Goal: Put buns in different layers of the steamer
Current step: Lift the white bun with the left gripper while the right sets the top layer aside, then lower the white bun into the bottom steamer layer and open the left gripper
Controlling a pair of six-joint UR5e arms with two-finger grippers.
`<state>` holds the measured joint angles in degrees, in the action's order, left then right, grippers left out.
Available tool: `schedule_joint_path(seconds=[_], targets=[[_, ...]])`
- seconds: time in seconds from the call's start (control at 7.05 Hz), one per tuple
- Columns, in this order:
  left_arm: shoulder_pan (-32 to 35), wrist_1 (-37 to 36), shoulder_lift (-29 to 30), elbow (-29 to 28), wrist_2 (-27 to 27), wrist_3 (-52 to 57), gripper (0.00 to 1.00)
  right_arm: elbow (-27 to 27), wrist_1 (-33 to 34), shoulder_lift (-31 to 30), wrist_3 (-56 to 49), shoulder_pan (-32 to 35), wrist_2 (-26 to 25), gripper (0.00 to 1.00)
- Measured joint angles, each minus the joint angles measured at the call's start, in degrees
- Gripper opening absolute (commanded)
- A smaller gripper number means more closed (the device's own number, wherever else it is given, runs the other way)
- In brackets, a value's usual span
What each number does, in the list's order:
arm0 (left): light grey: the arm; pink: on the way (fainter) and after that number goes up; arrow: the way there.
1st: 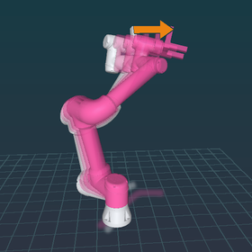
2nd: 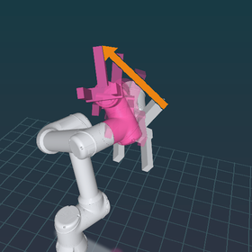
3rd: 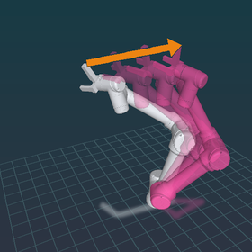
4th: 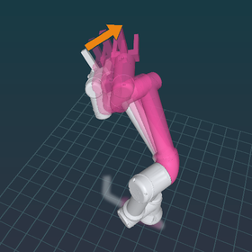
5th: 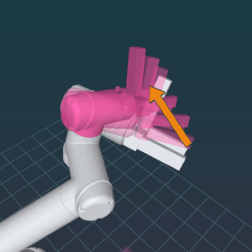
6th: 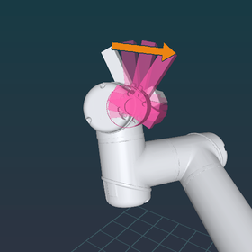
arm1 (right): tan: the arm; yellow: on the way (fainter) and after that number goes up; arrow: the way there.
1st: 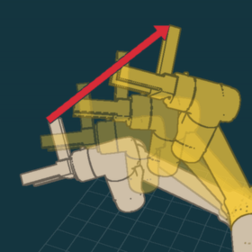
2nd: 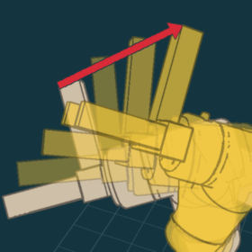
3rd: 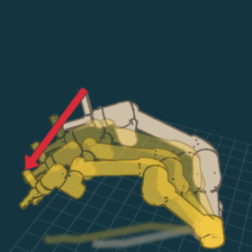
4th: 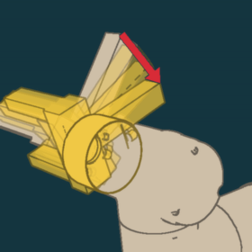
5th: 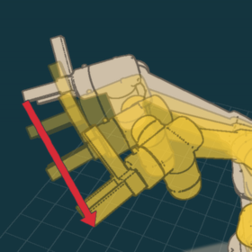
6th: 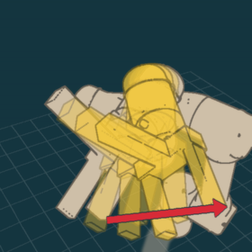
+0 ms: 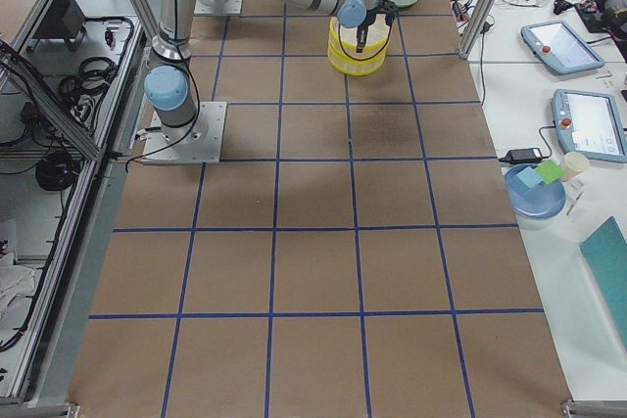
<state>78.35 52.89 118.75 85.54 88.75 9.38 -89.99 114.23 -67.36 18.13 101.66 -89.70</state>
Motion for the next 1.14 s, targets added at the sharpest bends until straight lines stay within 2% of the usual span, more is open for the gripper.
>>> schedule_joint_path(seconds=[0.43, 0.85, 1.14], targets=[[1.38, 3.86, -3.89, 0.20, -0.15, -1.62, 0.00, 0.14, -6.51, -7.66, -2.03, -2.71, -0.14, 0.00], [8.39, 3.66, -4.25, 0.80, -1.36, -10.04, 0.00, 0.09, -16.71, -14.51, -13.42, -10.83, -0.79, 0.00], [13.70, 2.97, -3.30, 1.51, -6.46, -14.22, 0.00, 0.05, -21.84, -18.01, -20.11, -16.19, -0.95, 0.00]])
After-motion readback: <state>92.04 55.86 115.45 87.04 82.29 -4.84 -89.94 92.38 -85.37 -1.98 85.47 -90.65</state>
